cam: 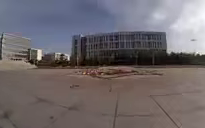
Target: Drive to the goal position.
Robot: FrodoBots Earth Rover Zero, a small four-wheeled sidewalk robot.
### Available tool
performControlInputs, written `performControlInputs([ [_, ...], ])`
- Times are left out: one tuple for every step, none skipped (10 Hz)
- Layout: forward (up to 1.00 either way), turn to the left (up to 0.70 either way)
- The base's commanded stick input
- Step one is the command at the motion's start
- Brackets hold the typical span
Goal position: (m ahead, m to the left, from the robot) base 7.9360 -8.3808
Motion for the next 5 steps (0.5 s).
performControlInputs([
  [0.7, 0.35],
  [0.7, 0.35],
  [0.7, 0.35],
  [0.7, 0.35],
  [0.7, 0.35],
])
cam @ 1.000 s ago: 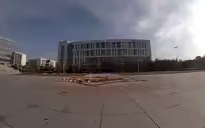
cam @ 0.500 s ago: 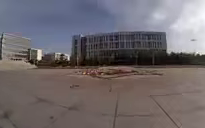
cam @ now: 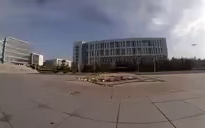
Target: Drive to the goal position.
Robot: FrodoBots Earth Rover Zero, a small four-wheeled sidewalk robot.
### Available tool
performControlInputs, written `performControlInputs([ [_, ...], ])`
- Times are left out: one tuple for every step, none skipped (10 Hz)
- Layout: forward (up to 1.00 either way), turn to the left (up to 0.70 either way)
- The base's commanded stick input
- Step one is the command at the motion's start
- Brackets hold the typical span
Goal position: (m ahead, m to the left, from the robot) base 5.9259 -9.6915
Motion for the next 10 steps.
performControlInputs([
  [0.7, 0.35],
  [0.7, 0.35],
  [0.7, 0.35],
  [0.7, 0.35],
  [0.7, 0.35],
  [0.7, 0.35],
  [0.7, 0.16],
  [0.7, 0.0],
  [0.7, -0.03],
  [0.7, -0.17],
])
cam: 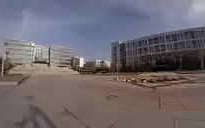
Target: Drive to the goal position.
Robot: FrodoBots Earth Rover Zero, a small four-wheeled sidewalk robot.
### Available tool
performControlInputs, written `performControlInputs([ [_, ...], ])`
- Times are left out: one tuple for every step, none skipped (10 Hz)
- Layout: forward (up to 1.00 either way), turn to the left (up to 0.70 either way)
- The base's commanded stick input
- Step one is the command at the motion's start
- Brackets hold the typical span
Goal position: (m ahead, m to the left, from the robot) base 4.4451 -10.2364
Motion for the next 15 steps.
performControlInputs([
  [0.7, -0.3],
  [0.7, -0.35],
  [0.7, -0.35],
  [0.7, -0.35],
  [0.7, -0.35],
  [0.7, -0.35],
  [0.7, -0.35],
  [0.7, -0.35],
  [0.7, -0.35],
  [0.7, -0.35],
  [0.7, -0.35],
  [0.7, -0.35],
  [0.7, -0.35],
  [0.7, -0.35],
  [0.7, -0.35],
])
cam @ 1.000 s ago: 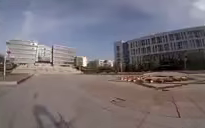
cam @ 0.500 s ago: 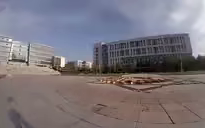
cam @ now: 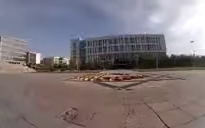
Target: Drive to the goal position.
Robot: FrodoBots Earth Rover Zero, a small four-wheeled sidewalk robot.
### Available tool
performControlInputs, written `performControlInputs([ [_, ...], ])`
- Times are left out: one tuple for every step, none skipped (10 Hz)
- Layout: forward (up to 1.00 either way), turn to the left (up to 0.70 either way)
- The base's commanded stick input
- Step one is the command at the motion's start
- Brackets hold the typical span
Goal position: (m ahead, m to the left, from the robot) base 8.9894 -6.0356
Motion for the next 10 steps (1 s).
performControlInputs([
  [0.7, -0.35],
  [0.7, -0.35],
  [0.7, -0.35],
  [0.7, -0.35],
  [0.7, -0.35],
  [0.7, -0.35],
  [0.7, -0.35],
  [0.7, -0.35],
  [0.7, -0.35],
  [0.7, -0.35],
])
